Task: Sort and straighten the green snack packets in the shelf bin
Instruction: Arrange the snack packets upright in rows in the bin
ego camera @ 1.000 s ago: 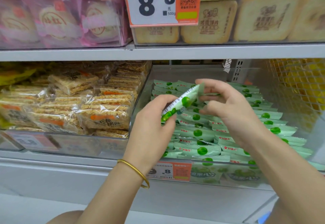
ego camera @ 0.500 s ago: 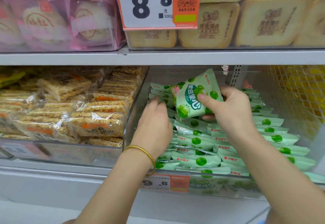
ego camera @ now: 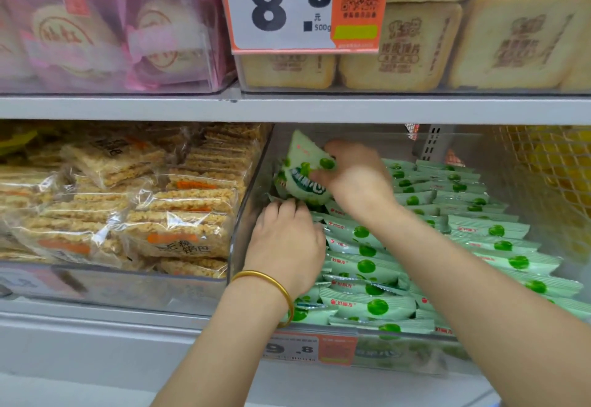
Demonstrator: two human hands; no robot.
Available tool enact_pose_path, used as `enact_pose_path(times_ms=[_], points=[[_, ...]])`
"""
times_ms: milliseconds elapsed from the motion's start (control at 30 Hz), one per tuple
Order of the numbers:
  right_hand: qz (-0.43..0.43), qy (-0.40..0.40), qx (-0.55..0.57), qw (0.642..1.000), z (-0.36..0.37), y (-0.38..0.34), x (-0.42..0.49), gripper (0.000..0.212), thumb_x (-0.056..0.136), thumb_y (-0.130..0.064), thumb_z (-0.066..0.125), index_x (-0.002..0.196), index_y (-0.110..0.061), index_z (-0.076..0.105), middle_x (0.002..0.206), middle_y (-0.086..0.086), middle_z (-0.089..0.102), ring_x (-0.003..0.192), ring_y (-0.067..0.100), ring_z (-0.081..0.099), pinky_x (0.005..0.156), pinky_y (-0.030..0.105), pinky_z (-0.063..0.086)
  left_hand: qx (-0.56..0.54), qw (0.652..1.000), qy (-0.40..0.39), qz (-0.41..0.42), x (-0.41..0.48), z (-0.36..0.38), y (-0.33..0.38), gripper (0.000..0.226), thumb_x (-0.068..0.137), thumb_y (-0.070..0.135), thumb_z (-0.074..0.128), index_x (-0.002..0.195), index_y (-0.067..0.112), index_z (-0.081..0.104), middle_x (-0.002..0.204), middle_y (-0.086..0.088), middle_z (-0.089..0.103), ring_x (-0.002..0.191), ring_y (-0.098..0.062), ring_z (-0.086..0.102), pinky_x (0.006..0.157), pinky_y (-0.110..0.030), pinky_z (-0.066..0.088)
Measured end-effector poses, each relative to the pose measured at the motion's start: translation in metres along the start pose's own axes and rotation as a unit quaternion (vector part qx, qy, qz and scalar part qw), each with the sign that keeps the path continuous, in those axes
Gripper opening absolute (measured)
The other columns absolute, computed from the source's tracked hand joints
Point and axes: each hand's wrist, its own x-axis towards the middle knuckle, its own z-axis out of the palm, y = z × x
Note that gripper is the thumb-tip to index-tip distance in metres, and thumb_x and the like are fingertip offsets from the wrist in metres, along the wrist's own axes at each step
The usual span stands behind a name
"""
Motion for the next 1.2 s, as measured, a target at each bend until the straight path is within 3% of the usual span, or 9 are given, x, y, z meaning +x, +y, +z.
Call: enact_pose_path(times_ms=[100,267,433,567,667,733,800,967,1200], points=[[-0.045,-0.061,-0.116,0.99,0.014,-0.007,0.006,0.027,0.091,-0.034,0.058,0.117,-0.024,0.058,0.117,0.005,0.061,0.108,0.027,0.056,0.071,0.027,0.04,-0.023,1.0,-0.004,-0.004,-0.003,-0.004,0.0,0.04,0.099,0.027,0.028,0.133,0.009,0.038,0.139,-0.008,0.037,0.129,-0.024,0.03,0.111,-0.034,0.022],[-0.092,-0.108,-0.216,0.966,0.017,-0.006,0.01,0.035,0.09,-0.045,0.057,0.115,-0.021,0.062,0.126,0.005,0.047,0.127,0.028,0.033,0.09,0.035,0.043,-0.054,0.999,-0.005,-0.005,-0.008,-0.007,-0.001,0.047,0.098,0.023,0.03,0.142,0.008,0.027,0.147,-0.006,0.027,0.135,-0.022,0.022,0.114,-0.032,0.019],[-0.088,-0.117,-0.193,0.97,0.019,-0.007,0.017,0.029,0.089,-0.045,0.057,0.096,-0.018,0.066,0.111,0.004,0.05,0.123,0.028,0.038,0.088,0.034,0.041,-0.088,0.996,-0.004,-0.026,-0.007,-0.01,0.003,0.049,0.095,0.015,0.035,0.143,0.008,0.024,0.147,-0.006,0.025,0.136,-0.022,0.02,0.115,-0.031,0.018],[-0.081,-0.122,-0.183,0.972,0.039,-0.004,0.023,0.017,0.091,-0.033,0.058,0.098,-0.021,0.067,0.111,0.003,0.054,0.115,0.026,0.045,0.082,0.031,0.04,-0.112,0.992,0.022,-0.05,-0.007,-0.012,0.004,0.047,0.092,0.007,0.039,0.138,0.008,0.029,0.142,-0.006,0.027,0.134,-0.022,0.022,0.112,-0.03,0.02],[-0.104,-0.135,-0.182,0.968,0.025,-0.002,0.018,0.022,0.091,-0.041,0.056,0.099,-0.023,0.065,0.106,0.003,0.05,0.116,0.025,0.041,0.086,0.032,0.039,-0.122,0.991,0.026,-0.055,-0.007,-0.012,0.003,0.049,0.092,0.002,0.038,0.139,0.006,0.028,0.146,-0.007,0.022,0.137,-0.022,0.018,0.113,-0.029,0.017],[-0.112,-0.096,-0.12,0.982,0.016,0.005,0.008,0.025,0.088,-0.039,0.06,0.111,-0.028,0.062,0.115,0.0,0.053,0.117,0.024,0.041,0.088,0.033,0.039,-0.133,0.989,0.033,-0.061,-0.007,-0.013,0.003,0.049,0.091,0.0,0.037,0.139,0.005,0.028,0.147,-0.009,0.02,0.138,-0.023,0.017,0.113,-0.029,0.017],[-0.142,-0.059,-0.07,0.986,0.013,0.011,-0.004,0.021,0.086,-0.036,0.063,0.106,-0.028,0.064,0.116,-0.002,0.057,0.114,0.024,0.045,0.09,0.033,0.04,-0.144,0.986,0.047,-0.068,-0.006,-0.013,0.003,0.051,0.09,-0.002,0.036,0.141,0.003,0.026,0.148,-0.01,0.019,0.139,-0.023,0.016,0.113,-0.028,0.016],[-0.19,-0.095,-0.186,0.959,0.022,0.012,-0.008,0.03,0.089,-0.042,0.054,0.115,-0.03,0.063,0.123,-0.005,0.054,0.118,0.025,0.038,0.088,0.032,0.032,-0.181,0.978,0.063,-0.078,-0.007,-0.015,0.005,0.056,0.09,-0.004,0.034,0.144,0.003,0.022,0.15,-0.008,0.019,0.141,-0.022,0.017,0.113,-0.028,0.016],[-0.192,-0.072,-0.206,0.957,0.035,0.004,-0.004,0.018,0.09,-0.029,0.056,0.1,-0.02,0.069,0.114,-0.002,0.06,0.118,0.025,0.04,0.097,0.034,0.031,-0.211,0.973,0.056,-0.073,-0.009,-0.017,0.0,0.054,0.088,-0.006,0.035,0.141,0.004,0.029,0.145,-0.011,0.028,0.136,-0.025,0.025,0.115,-0.034,0.021]])
